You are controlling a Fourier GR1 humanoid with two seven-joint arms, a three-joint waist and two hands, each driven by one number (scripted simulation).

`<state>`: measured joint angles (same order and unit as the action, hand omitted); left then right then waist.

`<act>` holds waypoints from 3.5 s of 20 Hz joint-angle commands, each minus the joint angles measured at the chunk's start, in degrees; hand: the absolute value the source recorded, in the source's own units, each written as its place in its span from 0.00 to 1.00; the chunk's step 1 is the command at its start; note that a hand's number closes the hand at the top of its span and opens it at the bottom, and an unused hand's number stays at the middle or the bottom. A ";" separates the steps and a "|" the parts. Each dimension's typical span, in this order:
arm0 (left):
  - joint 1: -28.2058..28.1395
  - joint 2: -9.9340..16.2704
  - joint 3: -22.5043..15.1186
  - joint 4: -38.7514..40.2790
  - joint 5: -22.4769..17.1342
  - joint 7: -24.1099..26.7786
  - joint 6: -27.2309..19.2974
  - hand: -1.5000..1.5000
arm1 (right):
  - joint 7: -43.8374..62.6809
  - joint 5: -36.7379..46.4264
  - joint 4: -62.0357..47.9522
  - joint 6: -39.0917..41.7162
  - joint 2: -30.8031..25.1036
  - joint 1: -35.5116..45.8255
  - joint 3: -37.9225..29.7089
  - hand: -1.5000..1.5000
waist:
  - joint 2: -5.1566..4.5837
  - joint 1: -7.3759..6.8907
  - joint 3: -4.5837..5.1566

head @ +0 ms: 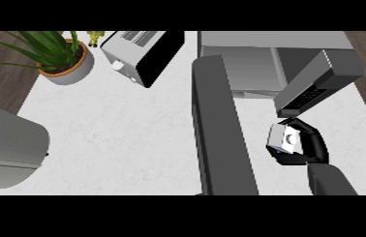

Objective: Pick up the milk, place it into the microwave and close the microwave

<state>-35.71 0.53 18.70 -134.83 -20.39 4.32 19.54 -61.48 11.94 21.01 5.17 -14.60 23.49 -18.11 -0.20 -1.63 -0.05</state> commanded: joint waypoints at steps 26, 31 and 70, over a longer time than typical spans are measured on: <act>-2.22 -0.49 6.46 1.11 -5.85 0.43 4.15 0.00 | 25.51 0.67 24.13 -8.21 10.68 13.21 8.72 1.00 | 0.30 0.68 0.08; 0.85 0.21 7.10 1.99 -5.95 -0.91 3.51 0.00 | 26.40 6.50 13.77 -16.59 11.62 21.13 9.85 1.00 | -0.12 -0.02 0.03; 12.00 3.77 4.96 8.90 -0.02 -0.91 3.83 0.00 | 28.21 18.63 -15.49 -51.54 -1.99 37.19 8.09 0.00 | -4.19 -6.98 -0.41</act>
<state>-24.89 3.72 23.32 -126.57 -21.66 3.10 23.68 -31.10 30.24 4.86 -47.81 -16.64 60.33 -10.34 -4.27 -8.35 -0.27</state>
